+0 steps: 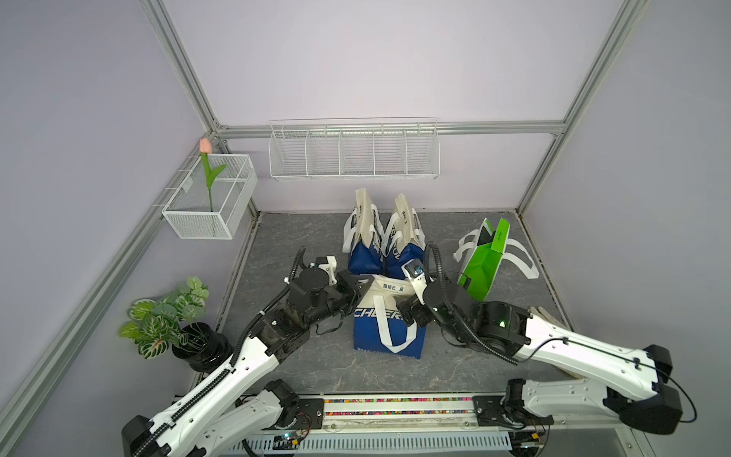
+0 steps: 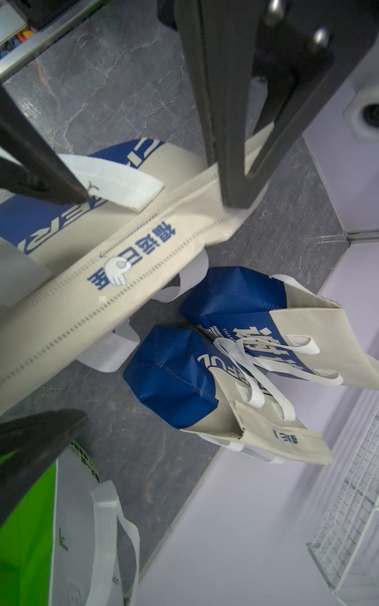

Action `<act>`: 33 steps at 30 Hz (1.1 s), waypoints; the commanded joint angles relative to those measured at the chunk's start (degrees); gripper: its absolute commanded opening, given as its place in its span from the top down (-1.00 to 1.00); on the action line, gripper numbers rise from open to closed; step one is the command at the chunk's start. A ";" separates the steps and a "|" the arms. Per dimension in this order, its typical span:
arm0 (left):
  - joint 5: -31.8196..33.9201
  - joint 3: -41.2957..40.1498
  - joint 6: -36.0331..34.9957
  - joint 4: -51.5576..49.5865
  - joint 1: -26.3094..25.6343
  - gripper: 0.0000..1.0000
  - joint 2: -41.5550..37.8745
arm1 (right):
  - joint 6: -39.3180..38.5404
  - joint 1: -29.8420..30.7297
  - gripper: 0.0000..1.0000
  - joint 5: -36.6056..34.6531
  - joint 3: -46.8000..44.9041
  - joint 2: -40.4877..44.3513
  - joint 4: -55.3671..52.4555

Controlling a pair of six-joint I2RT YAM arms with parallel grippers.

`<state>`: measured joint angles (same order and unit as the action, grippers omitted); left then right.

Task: Open the takeout bag
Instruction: Open the takeout bag at the center of the board.

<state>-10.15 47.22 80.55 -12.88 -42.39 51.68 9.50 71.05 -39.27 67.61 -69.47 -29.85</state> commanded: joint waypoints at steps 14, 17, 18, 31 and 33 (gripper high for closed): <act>-2.94 4.60 4.71 1.79 0.29 1.00 -3.48 | -10.27 -8.75 -0.68 -9.86 0.69 -17.13 15.23; 0.40 7.70 4.71 -1.83 0.34 1.00 -6.94 | -8.52 -9.35 -0.69 -7.54 -2.22 -17.48 15.15; 0.96 9.07 3.82 -3.29 0.50 1.00 -7.44 | -7.62 -9.06 -0.71 -7.24 -2.54 -16.94 14.37; -0.77 6.24 0.92 -3.90 3.91 1.00 -3.17 | -2.98 -8.24 0.05 12.54 -3.52 -4.00 3.50; -0.67 6.22 0.42 -3.47 4.33 1.00 -2.92 | -2.16 -8.49 0.19 15.91 -4.34 -3.33 3.89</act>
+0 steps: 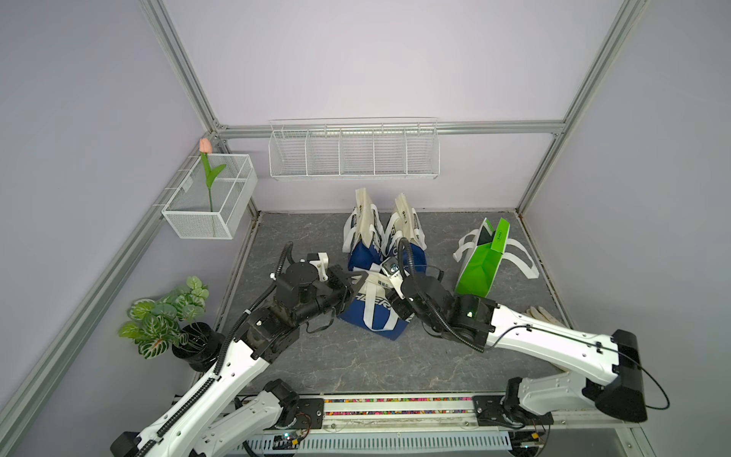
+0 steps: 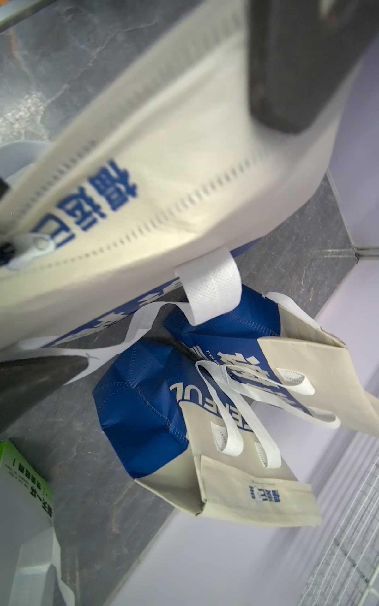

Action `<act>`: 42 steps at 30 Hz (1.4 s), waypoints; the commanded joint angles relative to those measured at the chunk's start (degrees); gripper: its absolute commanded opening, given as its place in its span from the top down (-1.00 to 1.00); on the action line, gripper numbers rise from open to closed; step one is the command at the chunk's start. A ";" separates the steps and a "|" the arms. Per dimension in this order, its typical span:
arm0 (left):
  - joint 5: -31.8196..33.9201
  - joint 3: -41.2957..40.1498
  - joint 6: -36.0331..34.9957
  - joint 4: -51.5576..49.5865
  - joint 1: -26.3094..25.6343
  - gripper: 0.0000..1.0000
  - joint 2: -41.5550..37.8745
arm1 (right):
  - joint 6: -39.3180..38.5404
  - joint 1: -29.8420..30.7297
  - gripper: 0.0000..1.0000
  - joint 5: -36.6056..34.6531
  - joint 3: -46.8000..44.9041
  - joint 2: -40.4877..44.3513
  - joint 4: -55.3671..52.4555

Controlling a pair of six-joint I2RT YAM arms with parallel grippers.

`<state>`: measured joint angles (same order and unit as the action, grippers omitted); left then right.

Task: Open the takeout bag
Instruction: Open the takeout bag at the center of the board.

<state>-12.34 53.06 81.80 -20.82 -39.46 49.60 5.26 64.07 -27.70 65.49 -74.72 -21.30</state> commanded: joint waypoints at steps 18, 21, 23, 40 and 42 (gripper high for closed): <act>7.75 -5.46 -10.33 11.31 -8.47 -0.12 2.93 | 8.46 -2.89 0.63 17.79 -1.55 0.76 -2.71; 10.17 -6.73 -11.29 15.57 -8.40 0.09 3.27 | 8.86 -3.32 0.63 20.23 -1.43 1.05 -2.63; 9.81 -6.50 -11.65 17.94 -8.43 0.17 4.88 | 8.89 -3.58 0.62 20.99 -1.42 1.49 -2.77; 5.67 -4.85 -14.31 23.33 -8.49 1.00 11.22 | 10.76 -5.92 0.51 21.65 -1.87 3.52 -2.89; 6.82 -2.33 -14.85 19.18 -8.48 1.00 11.41 | 10.48 -3.96 0.12 11.36 -0.84 3.83 -5.81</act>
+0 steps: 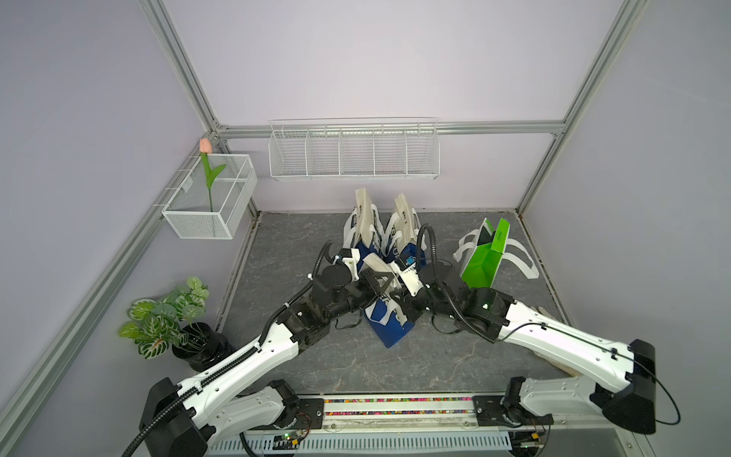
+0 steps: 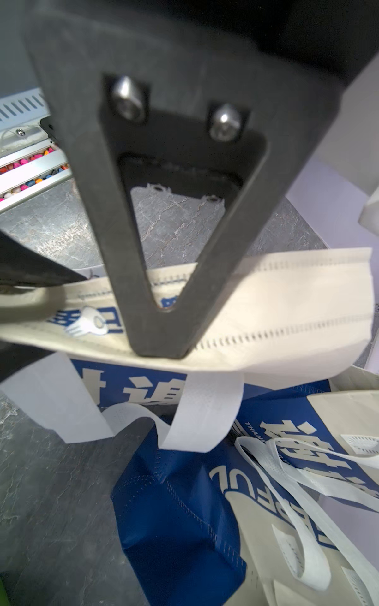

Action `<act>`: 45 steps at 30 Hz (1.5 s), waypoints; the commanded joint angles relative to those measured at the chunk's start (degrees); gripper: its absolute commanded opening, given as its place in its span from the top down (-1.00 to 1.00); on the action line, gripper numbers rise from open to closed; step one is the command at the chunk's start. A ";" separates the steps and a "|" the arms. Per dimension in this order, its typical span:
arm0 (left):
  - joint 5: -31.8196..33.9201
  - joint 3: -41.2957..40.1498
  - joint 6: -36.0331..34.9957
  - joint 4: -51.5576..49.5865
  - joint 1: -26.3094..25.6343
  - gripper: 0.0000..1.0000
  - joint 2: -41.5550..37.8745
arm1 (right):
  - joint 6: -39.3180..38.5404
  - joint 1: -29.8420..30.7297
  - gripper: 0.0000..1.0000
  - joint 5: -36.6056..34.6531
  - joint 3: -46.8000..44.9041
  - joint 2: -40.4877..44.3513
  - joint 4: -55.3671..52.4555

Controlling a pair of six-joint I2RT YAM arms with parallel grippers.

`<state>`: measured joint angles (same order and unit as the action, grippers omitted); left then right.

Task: Open the takeout bag
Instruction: Open the takeout bag at the center of the board.

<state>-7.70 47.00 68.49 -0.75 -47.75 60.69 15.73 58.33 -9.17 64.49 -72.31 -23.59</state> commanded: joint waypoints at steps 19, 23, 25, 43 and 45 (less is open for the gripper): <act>5.75 11.27 12.24 -21.61 -3.46 1.00 -6.29 | 2.83 11.55 -0.79 -55.88 7.44 -11.15 -13.52; 4.27 12.26 18.93 -21.85 -3.45 1.00 -11.17 | 2.58 6.35 -0.78 -48.79 -3.24 -6.44 -5.88; 5.41 13.09 20.02 -23.21 -3.45 1.00 -13.37 | 2.31 5.99 -0.78 -47.32 -5.19 -4.95 -4.72; 6.40 3.71 24.36 -16.18 -3.44 1.00 -13.13 | 3.92 14.43 -0.62 -21.05 -17.22 18.35 1.70; 6.99 2.16 24.46 -16.01 -3.37 1.00 -13.61 | 7.08 13.99 -0.38 -16.00 -22.78 21.84 8.07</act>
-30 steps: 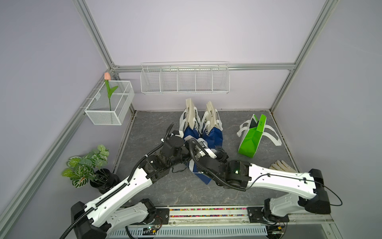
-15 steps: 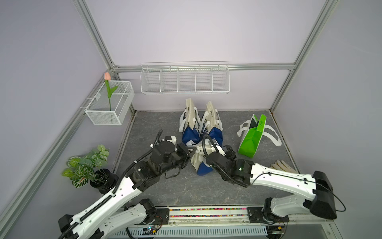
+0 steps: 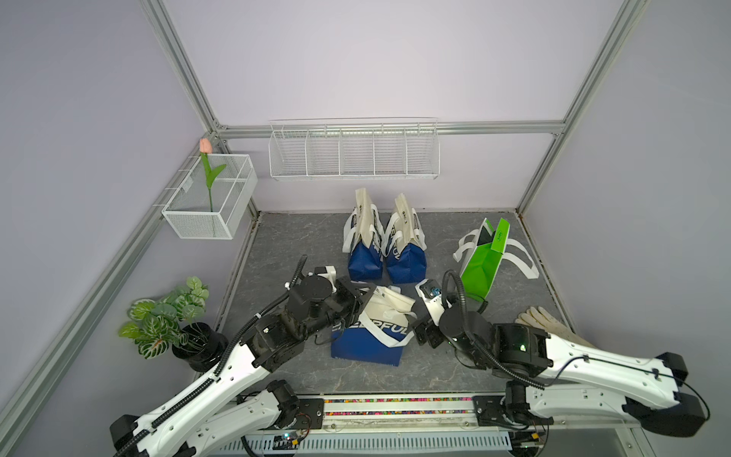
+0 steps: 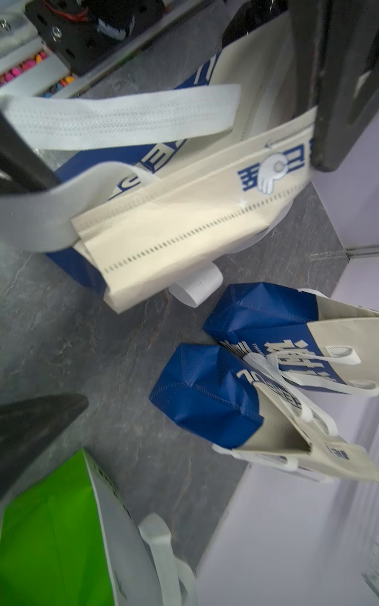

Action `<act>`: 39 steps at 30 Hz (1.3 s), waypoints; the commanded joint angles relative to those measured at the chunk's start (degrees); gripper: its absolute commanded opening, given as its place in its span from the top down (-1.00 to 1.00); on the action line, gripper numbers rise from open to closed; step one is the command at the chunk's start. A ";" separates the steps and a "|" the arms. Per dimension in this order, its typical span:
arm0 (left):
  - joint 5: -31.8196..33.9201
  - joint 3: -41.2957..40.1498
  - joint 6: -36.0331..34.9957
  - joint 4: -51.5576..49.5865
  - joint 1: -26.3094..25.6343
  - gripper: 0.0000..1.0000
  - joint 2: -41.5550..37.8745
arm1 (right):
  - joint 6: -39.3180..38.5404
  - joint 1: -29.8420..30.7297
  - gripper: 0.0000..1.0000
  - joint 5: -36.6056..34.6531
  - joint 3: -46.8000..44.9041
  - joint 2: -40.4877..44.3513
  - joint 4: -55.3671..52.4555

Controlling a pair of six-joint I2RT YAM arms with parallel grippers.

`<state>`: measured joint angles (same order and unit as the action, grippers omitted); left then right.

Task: Open the takeout bag
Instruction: Open the takeout bag at the center of the board.

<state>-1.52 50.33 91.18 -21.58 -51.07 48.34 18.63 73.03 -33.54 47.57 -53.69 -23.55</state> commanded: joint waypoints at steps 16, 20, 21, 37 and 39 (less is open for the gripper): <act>-0.79 -3.36 1.90 6.20 -0.14 1.00 -1.48 | 11.52 -5.50 -0.91 18.55 -16.71 16.45 15.70; -1.53 -2.51 1.44 6.22 -0.10 1.00 -0.86 | 11.77 -9.74 -0.59 19.32 -15.31 11.58 20.46; -1.76 -2.31 1.30 6.23 -0.10 1.00 -0.62 | 11.88 -10.53 -0.52 19.18 -15.47 10.88 22.10; -3.99 -3.38 0.52 11.67 -0.12 0.45 2.92 | 12.04 -13.05 0.86 30.97 -14.21 1.18 31.15; -4.48 -2.61 0.18 11.77 -0.21 0.29 4.04 | 11.71 -12.92 0.86 31.23 -13.90 0.90 30.59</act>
<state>-4.36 46.39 91.07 -11.31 -51.07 50.98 30.46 60.36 -3.77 32.36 -52.47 5.50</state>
